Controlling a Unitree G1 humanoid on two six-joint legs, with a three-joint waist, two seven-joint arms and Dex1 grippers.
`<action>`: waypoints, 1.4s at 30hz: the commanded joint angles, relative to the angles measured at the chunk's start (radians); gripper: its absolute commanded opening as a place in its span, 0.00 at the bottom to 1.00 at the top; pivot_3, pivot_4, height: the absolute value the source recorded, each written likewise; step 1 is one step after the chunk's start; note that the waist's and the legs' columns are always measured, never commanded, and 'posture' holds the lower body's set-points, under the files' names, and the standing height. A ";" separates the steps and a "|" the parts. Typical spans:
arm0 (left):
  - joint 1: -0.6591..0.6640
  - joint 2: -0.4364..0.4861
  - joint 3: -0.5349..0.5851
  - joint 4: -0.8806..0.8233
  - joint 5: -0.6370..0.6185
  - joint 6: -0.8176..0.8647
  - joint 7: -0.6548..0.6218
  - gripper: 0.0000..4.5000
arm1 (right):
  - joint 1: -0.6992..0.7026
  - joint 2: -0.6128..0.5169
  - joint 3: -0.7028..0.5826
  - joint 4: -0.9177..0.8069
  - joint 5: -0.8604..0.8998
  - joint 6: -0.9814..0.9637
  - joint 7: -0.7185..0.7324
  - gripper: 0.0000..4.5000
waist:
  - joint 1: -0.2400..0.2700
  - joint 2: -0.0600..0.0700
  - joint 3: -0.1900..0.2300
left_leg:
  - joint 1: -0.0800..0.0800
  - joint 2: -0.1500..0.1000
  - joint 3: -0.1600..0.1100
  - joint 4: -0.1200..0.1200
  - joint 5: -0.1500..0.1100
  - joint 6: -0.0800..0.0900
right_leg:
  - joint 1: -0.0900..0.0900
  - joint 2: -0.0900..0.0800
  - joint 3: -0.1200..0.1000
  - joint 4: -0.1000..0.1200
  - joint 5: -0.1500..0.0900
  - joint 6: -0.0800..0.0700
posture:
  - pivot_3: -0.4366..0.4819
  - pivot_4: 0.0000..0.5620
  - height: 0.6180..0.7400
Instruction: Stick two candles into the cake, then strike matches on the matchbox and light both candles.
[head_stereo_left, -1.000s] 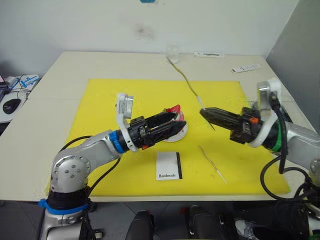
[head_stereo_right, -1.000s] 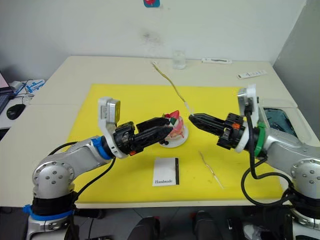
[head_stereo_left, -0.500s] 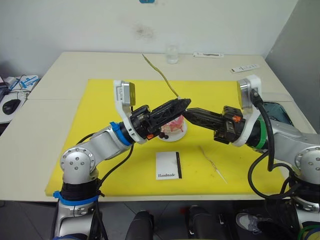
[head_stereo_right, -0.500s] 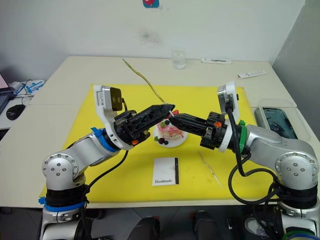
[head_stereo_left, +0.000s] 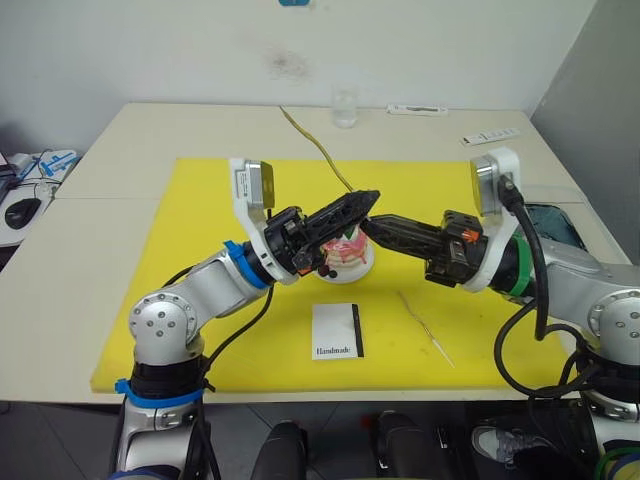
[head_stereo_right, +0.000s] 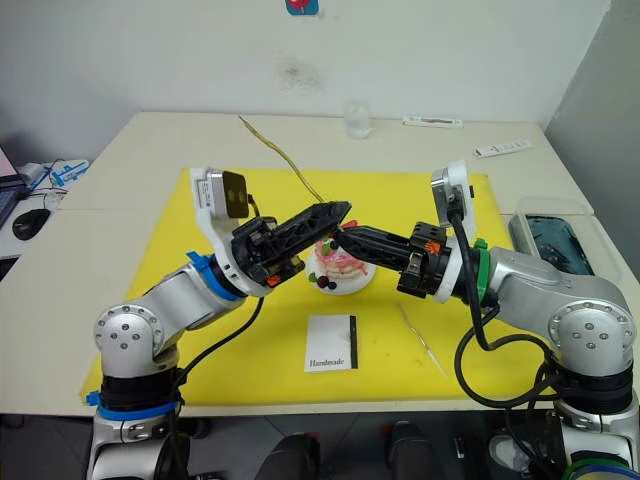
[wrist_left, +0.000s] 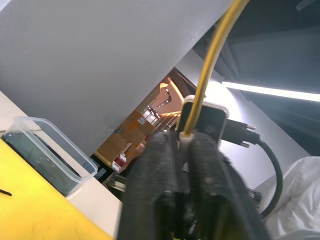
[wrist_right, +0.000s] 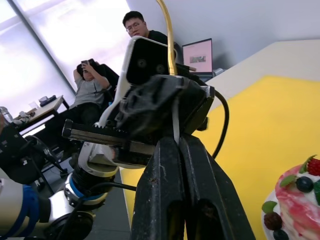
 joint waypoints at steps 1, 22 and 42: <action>-0.019 -0.004 -0.002 -0.023 -0.020 -0.012 -0.012 0.01 | -0.005 -0.010 -0.002 -0.017 0.020 -0.024 0.000 0.00 | 0.000 0.000 0.000 | 0.000 0.000 0.000 0.000 0.000 0.000 | 0.000 0.000 0.000 0.000 0.000 0.000 | 0.48 0.27 1.00; -0.022 0.312 0.100 -0.052 0.177 -0.010 -0.155 0.00 | 0.104 -0.206 -0.041 -0.072 -0.200 -0.043 0.158 0.53 | 0.000 0.000 0.000 | -0.003 0.000 0.001 -0.002 0.000 0.000 | -0.006 0.000 0.000 0.000 -0.001 -0.002 | 0.48 0.27 1.00; -0.061 0.228 -0.072 0.309 0.912 -0.366 -0.508 0.00 | 0.128 -0.254 0.111 -0.205 -0.570 -0.156 0.313 0.53 | 0.001 0.001 0.001 | -0.010 0.000 0.001 -0.001 0.000 0.000 | -0.009 0.000 -0.001 -0.001 0.000 0.002 | 0.48 0.27 1.00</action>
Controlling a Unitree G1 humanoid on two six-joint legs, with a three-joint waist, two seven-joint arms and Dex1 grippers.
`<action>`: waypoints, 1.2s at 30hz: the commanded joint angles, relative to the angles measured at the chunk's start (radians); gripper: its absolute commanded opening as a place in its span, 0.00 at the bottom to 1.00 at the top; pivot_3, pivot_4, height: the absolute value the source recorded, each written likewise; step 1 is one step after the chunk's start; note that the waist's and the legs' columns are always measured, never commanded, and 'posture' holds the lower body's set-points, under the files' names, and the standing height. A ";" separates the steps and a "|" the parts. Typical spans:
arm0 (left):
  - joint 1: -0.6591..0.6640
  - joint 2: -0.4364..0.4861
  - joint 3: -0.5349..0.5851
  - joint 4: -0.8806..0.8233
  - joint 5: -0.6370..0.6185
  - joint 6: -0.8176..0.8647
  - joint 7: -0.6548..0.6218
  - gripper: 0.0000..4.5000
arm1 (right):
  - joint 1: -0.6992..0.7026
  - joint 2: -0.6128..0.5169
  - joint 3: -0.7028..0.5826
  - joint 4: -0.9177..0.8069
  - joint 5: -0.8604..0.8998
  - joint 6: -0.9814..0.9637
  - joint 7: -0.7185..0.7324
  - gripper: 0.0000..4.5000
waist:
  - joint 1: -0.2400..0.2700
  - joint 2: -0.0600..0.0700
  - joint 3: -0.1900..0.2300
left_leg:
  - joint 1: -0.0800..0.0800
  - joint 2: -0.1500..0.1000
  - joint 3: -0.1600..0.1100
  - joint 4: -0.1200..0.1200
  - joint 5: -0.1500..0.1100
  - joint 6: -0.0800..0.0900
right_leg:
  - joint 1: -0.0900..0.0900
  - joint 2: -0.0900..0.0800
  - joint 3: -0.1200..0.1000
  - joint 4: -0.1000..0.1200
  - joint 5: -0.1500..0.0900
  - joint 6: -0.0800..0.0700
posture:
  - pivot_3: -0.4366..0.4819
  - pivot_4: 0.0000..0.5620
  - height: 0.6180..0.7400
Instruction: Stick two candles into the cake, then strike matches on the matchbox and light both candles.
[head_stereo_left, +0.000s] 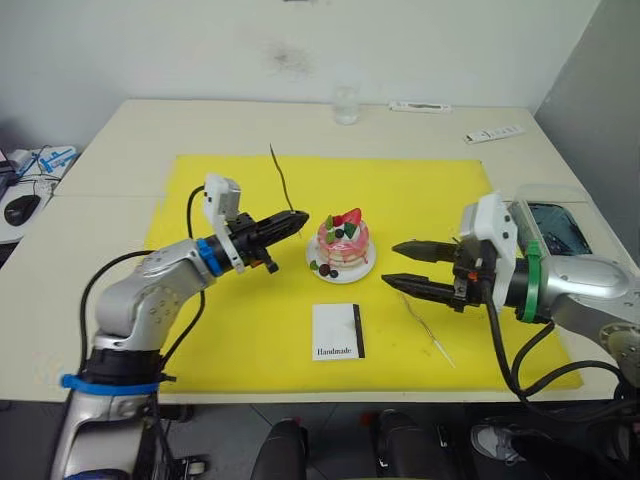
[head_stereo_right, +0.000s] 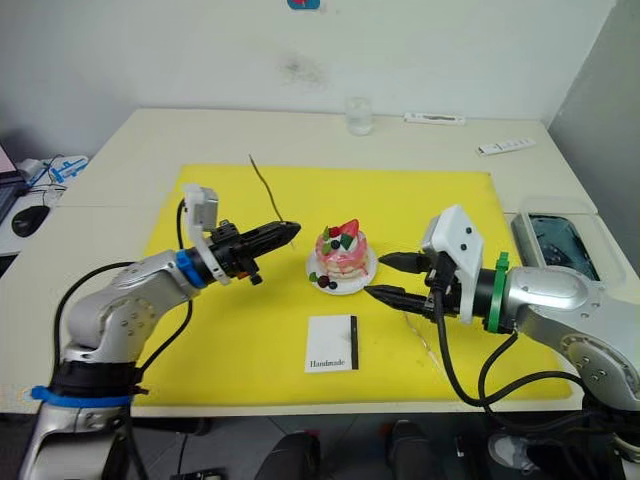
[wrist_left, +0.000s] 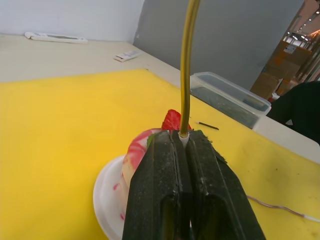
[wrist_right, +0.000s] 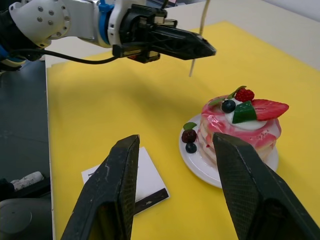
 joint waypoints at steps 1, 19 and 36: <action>-0.043 -0.015 0.005 0.031 0.055 -0.050 -0.043 0.00 | -0.006 0.015 -0.004 -0.044 -0.016 -0.017 -0.003 0.53 | 0.000 0.000 0.000 | 0.000 0.000 0.000 0.000 0.000 0.000 | 0.000 0.000 0.000 0.000 0.000 0.000 | 0.48 0.27 1.00; -0.089 -0.150 -0.003 0.152 0.222 -0.159 -0.090 0.00 | 0.011 0.103 0.024 -0.076 -0.122 -0.007 -0.073 0.53 | 0.000 0.000 0.000 | 0.000 0.000 -0.001 0.000 0.000 0.000 | 0.000 0.000 -0.001 0.001 0.000 0.000 | 0.48 0.27 1.00; -0.063 -0.178 -0.010 0.166 0.272 -0.190 -0.121 0.00 | 0.000 0.105 0.003 -0.079 -0.108 0.018 -0.081 0.53 | -0.001 0.000 0.000 | 0.000 0.000 -0.002 0.001 0.000 0.000 | 0.001 0.000 -0.001 0.002 0.000 0.000 | 0.48 0.27 1.00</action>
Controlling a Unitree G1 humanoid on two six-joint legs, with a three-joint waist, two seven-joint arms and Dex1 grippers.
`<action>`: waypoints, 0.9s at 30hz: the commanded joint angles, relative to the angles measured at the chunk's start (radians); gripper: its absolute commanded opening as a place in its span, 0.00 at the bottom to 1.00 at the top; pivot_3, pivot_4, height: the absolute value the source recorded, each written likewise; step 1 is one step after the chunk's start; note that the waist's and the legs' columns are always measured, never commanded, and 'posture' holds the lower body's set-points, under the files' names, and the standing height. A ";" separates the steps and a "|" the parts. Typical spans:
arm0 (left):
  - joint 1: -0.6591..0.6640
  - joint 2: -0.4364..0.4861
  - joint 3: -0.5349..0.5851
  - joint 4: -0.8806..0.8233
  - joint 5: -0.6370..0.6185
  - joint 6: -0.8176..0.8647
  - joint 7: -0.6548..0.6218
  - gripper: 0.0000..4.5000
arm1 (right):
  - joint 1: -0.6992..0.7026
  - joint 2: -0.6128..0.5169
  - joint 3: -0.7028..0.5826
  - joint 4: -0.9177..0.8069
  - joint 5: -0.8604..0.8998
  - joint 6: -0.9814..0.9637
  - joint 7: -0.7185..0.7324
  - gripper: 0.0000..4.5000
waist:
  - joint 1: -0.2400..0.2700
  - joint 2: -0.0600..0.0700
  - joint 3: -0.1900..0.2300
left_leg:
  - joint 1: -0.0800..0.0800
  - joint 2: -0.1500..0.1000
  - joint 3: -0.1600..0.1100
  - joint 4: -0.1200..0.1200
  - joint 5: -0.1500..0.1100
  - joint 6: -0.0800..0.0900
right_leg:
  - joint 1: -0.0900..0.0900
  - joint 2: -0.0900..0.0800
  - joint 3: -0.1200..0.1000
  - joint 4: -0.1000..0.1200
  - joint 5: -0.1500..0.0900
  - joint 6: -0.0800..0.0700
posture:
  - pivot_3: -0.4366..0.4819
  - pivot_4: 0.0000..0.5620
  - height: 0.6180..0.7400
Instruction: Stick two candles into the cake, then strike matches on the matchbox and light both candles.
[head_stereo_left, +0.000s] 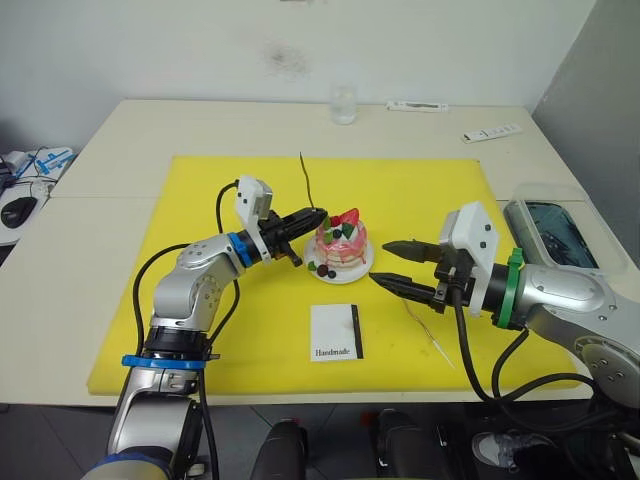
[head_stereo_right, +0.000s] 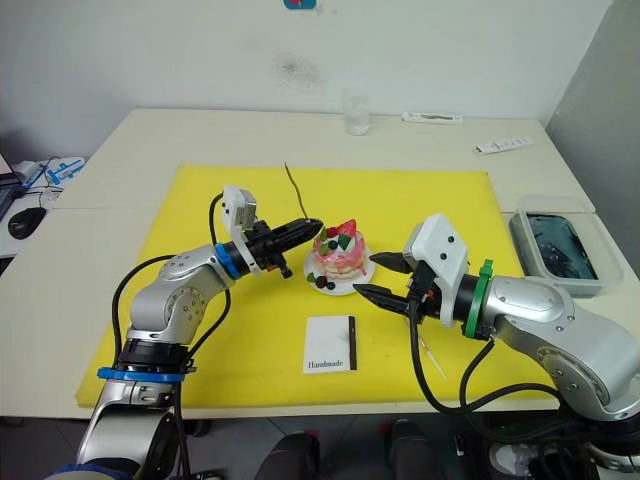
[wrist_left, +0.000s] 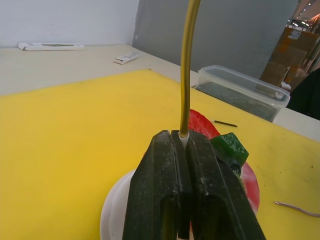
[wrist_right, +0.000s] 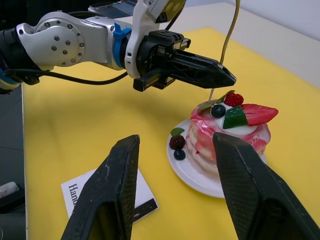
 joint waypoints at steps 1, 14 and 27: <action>0.010 -0.010 0.003 -0.031 0.009 -0.028 -0.009 0.00 | -0.012 0.002 -0.028 -0.036 0.005 -0.005 -0.005 0.53 | 0.000 0.000 0.000 | 0.000 0.000 0.000 0.000 0.000 0.000 | 0.000 0.000 0.000 0.000 0.000 0.000 | 0.48 0.27 1.00; 0.079 -0.079 -0.034 0.004 0.094 -0.145 0.006 0.00 | -0.014 0.015 -0.024 -0.034 0.010 -0.007 -0.014 0.53 | 0.001 0.000 0.000 | 0.001 0.000 0.000 0.001 0.000 0.000 | 0.001 0.000 0.000 0.000 0.000 0.000 | 0.48 0.27 1.00; 0.084 -0.088 0.002 0.001 0.081 -0.130 0.030 0.07 | -0.022 0.017 -0.024 -0.035 0.016 -0.002 -0.016 0.54 | 0.002 0.000 0.000 | 0.001 0.000 0.000 0.001 0.000 0.000 | 0.002 0.000 0.000 0.001 0.001 0.001 | 0.48 0.27 1.00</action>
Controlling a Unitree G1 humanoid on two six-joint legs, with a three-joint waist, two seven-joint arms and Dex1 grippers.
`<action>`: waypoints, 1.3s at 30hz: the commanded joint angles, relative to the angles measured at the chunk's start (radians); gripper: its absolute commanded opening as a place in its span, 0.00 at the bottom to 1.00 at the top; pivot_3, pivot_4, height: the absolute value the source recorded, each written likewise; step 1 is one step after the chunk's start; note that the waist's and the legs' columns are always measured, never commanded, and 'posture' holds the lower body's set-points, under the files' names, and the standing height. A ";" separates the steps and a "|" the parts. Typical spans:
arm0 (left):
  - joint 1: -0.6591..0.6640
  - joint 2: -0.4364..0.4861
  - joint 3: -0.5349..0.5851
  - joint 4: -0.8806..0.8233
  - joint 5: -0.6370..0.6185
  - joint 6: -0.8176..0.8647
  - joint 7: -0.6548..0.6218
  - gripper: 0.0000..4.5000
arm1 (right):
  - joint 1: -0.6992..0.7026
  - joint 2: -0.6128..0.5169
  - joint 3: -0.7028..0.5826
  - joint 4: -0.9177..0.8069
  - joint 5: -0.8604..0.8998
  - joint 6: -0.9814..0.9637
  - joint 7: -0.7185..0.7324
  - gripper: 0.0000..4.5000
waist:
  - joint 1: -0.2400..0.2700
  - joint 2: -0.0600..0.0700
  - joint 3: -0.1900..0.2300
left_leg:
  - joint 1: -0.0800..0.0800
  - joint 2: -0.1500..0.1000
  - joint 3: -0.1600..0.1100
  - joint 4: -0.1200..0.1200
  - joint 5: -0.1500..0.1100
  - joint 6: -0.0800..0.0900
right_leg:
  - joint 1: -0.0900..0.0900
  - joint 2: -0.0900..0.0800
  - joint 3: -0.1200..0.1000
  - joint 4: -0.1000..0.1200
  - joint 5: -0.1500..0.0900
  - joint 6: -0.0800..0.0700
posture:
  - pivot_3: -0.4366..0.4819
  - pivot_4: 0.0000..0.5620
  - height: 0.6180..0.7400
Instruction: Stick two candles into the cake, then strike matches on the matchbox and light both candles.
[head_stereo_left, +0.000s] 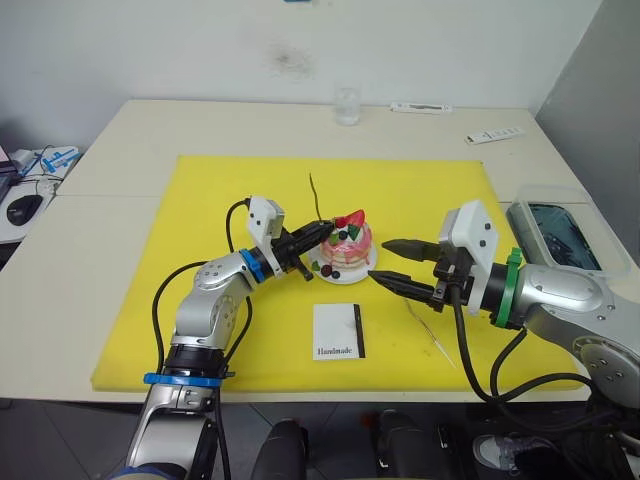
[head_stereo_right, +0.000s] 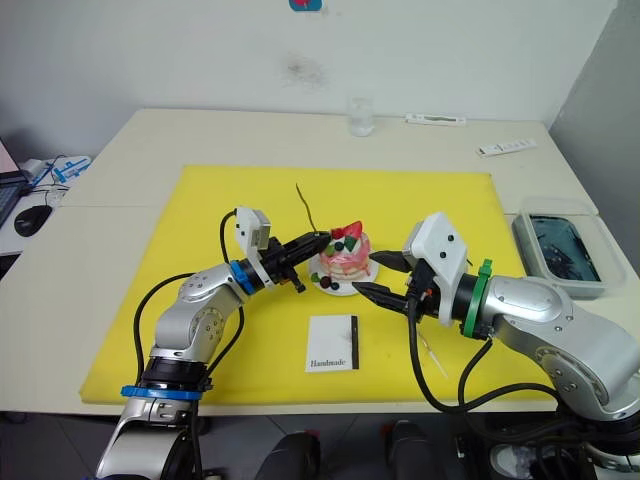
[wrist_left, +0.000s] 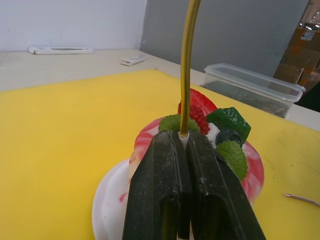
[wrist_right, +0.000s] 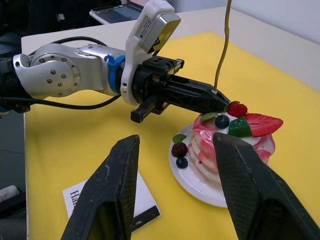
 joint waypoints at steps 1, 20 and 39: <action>0.003 0.003 0.011 -0.016 -0.010 0.017 0.004 0.14 | -0.018 0.005 -0.024 -0.035 0.011 -0.004 -0.001 0.54 | 0.000 0.000 0.000 | 0.000 0.000 0.000 0.000 0.000 0.000 | 0.000 0.000 0.000 0.000 0.000 0.000 | 0.48 0.27 1.00; 0.047 0.079 0.091 -0.202 -0.074 0.123 0.034 0.53 | -0.006 0.013 -0.039 -0.031 0.009 -0.014 0.007 0.54 | -0.002 0.000 0.000 | 0.000 0.000 0.000 0.000 0.000 0.000 | 0.000 0.000 0.000 0.000 0.000 0.000 | 0.48 0.27 1.00; 0.379 0.558 0.145 -0.716 -0.261 0.275 -0.293 0.99 | 0.240 -0.220 -0.349 -0.085 0.105 0.014 0.147 0.54 | 0.001 0.000 0.000 | 0.000 0.001 0.000 -0.001 0.000 0.000 | 0.000 0.000 -0.001 0.000 -0.004 -0.005 | 0.48 0.27 1.00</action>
